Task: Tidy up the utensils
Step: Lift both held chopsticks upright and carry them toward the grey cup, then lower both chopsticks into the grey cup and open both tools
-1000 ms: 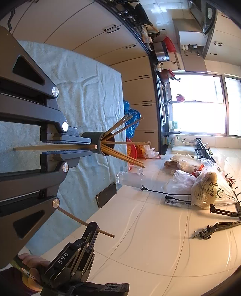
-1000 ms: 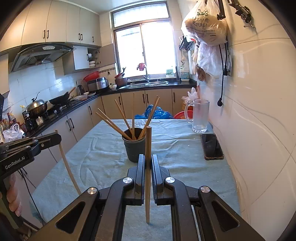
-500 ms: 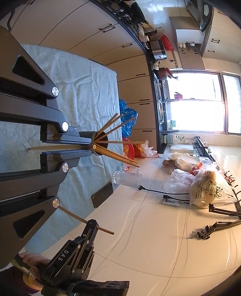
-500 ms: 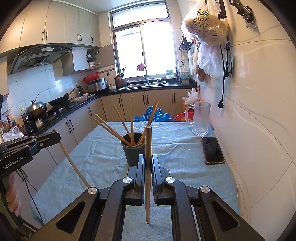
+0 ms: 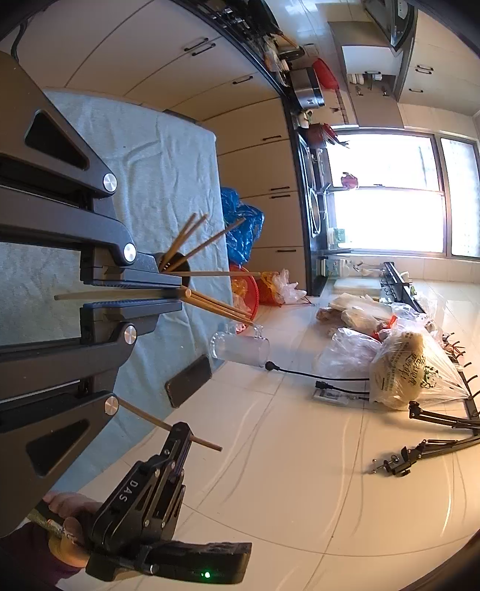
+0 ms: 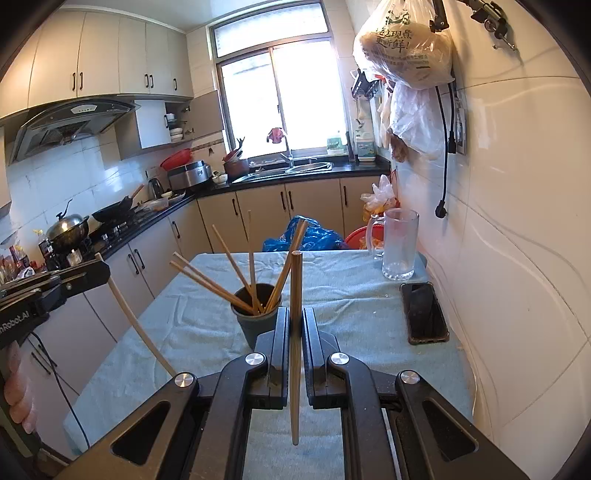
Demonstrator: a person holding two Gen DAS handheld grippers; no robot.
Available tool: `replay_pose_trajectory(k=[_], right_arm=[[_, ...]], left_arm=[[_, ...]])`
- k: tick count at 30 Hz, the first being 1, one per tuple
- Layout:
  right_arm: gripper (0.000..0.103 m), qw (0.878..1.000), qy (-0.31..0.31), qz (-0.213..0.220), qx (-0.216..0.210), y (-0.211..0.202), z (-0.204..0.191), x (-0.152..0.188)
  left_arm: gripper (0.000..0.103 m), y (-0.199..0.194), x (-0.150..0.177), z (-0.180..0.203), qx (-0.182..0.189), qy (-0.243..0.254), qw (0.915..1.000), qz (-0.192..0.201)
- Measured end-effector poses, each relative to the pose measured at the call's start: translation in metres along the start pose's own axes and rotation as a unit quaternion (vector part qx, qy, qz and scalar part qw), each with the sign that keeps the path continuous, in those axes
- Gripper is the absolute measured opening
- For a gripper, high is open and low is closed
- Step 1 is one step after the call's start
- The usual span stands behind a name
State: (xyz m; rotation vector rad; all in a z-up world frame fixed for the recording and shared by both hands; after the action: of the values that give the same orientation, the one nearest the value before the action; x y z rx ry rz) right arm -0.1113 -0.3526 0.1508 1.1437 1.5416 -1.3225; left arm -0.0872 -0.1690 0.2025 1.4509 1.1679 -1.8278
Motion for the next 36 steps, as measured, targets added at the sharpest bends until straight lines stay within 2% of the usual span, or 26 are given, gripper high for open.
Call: replay_pose_trajectory(k=[9, 24, 32, 36], right_arm=[[0.007, 1.000, -0.004, 0.001, 0.002, 0.019, -0.004, -0.019], [0.007, 0.999, 0.008, 0.025, -0.026, 0.076, -0.035, -0.081], [0.007, 0.997, 0.037, 0.051, -0.036, 0.108, -0.039, -0.112], [0.007, 0.997, 0.045, 0.061, -0.033, 0.122, -0.038, -0.116]], left_arm=[[0.005, 0.009, -0.037, -0.013, 0.015, -0.018, 0.9996, 0.013], [0.005, 0.032, -0.125, -0.041, -0.006, -0.032, 0.9963, 0.079], [0.005, 0.068, -0.138, -0.047, -0.026, -0.026, 0.9956, 0.086], [0.005, 0.090, -0.131, -0.049, -0.018, -0.037, 0.9962, 0.076]])
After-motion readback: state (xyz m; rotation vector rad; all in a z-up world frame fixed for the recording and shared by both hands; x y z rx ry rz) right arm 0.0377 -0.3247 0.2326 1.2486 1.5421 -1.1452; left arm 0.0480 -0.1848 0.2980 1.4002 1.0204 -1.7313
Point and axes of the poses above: each gripper's, at about its wrist camera, not at the fingertips, and y roughly the way its jaws point, z to its right, x to its underside, the point moved 9 cm from there along y, roughly the way its jaws point, and after that the axes turned 12 degrees about z, right-handed, at the moved point
